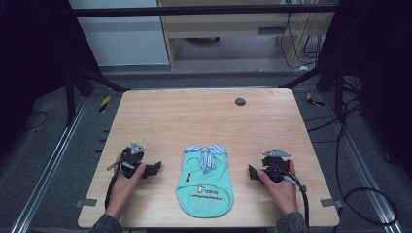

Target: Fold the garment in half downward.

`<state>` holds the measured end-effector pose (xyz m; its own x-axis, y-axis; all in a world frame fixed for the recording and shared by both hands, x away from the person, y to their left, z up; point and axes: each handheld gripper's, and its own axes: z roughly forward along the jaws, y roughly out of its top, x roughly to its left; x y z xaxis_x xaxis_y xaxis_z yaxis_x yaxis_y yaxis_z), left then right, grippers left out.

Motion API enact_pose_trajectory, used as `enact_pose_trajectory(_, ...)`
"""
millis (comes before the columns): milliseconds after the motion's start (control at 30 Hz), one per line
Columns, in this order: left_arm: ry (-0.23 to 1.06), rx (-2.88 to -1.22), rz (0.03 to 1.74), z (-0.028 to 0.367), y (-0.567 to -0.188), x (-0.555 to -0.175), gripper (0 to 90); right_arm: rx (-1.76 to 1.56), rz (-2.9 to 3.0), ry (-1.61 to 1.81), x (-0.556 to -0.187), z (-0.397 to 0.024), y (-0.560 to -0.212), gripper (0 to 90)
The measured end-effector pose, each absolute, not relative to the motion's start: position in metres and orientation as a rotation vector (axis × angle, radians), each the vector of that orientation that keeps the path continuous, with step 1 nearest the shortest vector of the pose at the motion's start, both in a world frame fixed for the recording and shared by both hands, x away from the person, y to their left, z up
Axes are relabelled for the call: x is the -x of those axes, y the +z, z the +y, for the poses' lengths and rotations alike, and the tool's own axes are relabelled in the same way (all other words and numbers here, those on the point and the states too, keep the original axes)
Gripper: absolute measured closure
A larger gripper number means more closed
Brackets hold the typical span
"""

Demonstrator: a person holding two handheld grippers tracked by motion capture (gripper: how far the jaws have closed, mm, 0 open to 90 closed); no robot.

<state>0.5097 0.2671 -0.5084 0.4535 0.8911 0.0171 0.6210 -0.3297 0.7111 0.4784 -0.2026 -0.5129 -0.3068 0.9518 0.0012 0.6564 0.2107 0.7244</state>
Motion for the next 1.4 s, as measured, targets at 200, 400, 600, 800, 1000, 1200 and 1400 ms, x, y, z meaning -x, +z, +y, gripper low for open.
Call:
enact_pose_trajectory(200,0.512,-2.109,1.221,0.267,-0.505,-0.514,0.4,-1.468,2.089,0.878,-0.474,-0.203,-0.510,7.7)
enact_pose_trajectory(400,0.452,-2.170,1.150,0.258,-0.489,-0.512,4.8,-1.342,2.188,0.856,-0.464,-0.192,-0.487,26.1)
enact_pose_trajectory(600,0.385,-2.178,1.074,0.238,-0.458,-0.518,6.8,-1.242,2.248,0.844,-0.470,-0.175,-0.460,28.7)
enact_pose_trajectory(800,0.372,-2.189,1.004,0.211,-0.439,-0.536,15.3,-1.169,2.348,0.852,-0.499,-0.156,-0.444,45.8)
enact_pose_trajectory(1000,0.325,-2.172,0.999,0.185,-0.436,-0.555,26.2,-1.129,2.430,0.853,-0.527,-0.134,-0.439,64.4)
enact_pose_trajectory(1200,0.276,-2.194,1.033,0.164,-0.452,-0.574,39.5,-1.130,2.469,0.878,-0.551,-0.108,-0.448,74.6)
enact_pose_trajectory(1400,0.291,-2.243,1.035,0.154,-0.460,-0.582,45.1,-1.158,2.474,0.901,-0.565,-0.090,-0.460,71.6)
